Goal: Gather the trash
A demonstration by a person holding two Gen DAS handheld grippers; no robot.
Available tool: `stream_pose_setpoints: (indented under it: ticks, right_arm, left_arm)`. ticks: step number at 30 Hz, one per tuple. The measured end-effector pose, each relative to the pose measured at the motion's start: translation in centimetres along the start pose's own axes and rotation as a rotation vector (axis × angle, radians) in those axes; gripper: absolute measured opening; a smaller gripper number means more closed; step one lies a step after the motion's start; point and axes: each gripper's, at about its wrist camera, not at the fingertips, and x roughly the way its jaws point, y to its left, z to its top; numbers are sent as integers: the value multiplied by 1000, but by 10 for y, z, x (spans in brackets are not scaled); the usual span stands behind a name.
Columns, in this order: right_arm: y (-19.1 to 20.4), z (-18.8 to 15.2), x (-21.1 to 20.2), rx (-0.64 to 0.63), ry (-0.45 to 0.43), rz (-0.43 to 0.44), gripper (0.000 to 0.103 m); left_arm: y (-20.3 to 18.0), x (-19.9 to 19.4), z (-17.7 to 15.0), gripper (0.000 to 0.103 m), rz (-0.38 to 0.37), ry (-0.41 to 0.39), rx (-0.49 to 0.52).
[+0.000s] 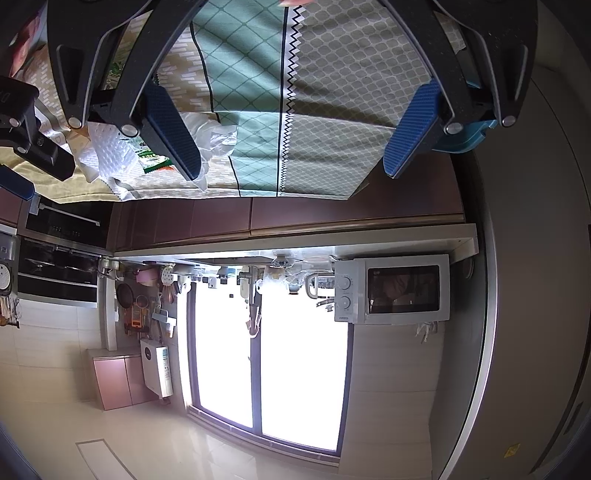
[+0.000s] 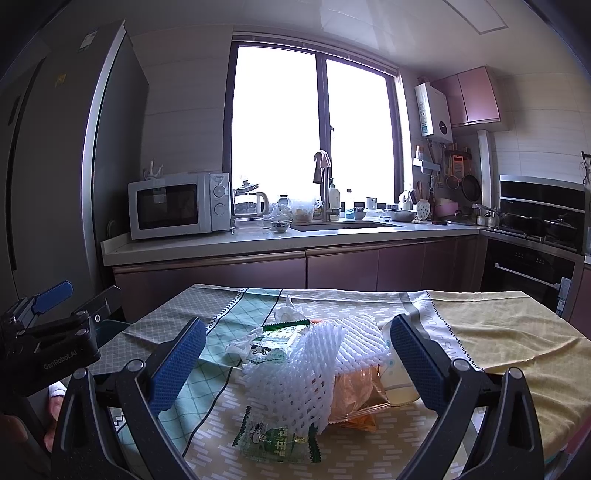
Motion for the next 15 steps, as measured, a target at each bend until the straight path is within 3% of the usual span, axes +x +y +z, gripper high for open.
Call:
stream_pose_setpoints:
  ticks: [15]
  right_arm:
    - [0,-1,3,2,0,5,97]
  left_arm:
    - [-1,0,-1,98,-3,-3,-2]
